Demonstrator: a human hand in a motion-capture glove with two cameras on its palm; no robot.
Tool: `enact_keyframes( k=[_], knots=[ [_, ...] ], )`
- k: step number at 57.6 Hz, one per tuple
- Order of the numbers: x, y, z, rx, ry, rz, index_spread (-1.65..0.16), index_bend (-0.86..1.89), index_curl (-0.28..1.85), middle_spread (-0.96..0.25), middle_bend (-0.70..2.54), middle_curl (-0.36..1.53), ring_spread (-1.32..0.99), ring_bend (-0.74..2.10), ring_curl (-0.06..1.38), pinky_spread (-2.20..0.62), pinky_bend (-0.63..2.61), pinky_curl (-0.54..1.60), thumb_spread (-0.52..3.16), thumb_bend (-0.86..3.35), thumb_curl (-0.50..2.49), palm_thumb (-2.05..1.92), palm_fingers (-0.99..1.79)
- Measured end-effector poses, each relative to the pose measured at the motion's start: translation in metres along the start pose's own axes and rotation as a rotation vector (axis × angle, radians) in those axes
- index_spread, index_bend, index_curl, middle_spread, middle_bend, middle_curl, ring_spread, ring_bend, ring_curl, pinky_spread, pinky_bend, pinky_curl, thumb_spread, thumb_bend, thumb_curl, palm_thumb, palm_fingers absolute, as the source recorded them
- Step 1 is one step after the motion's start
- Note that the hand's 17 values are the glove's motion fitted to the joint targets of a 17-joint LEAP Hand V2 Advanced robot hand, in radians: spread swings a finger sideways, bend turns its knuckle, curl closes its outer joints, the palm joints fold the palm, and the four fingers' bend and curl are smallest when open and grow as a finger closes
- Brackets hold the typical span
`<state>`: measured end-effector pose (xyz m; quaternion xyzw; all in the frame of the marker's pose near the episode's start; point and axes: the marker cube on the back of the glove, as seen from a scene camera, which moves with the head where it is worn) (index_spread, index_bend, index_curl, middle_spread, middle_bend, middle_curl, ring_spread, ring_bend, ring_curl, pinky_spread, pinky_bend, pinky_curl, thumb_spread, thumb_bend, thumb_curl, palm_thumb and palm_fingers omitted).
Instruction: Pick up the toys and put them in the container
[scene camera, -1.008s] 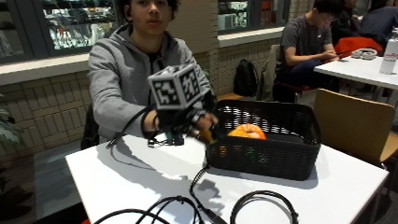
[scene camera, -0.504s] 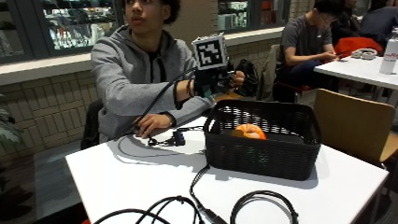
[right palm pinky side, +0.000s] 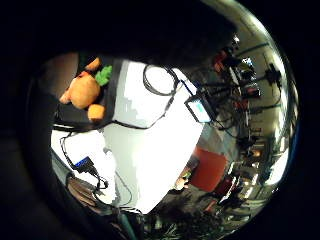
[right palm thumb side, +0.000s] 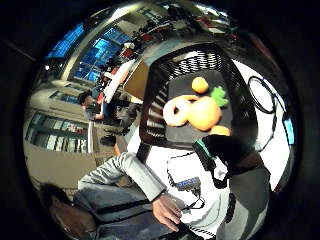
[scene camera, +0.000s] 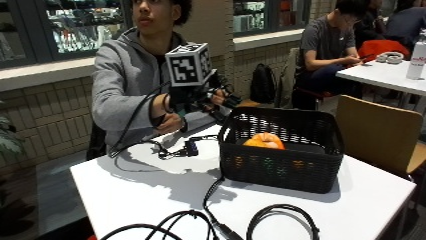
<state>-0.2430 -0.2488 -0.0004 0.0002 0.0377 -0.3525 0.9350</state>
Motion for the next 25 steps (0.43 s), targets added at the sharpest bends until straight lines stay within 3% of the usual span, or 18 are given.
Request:
enact_keyframes(
  k=[25],
  knots=[
    [0.106, 0.155, 0.01, 0.039, 0.07, 0.322, -0.18, 0.32, 0.45, 0.07, 0.11, 0.2, -0.08, 0.19, 0.3, -0.03, 0.94, 0.36, 1.34, -0.01, 0.3, 0.41, -0.06]
  ],
)
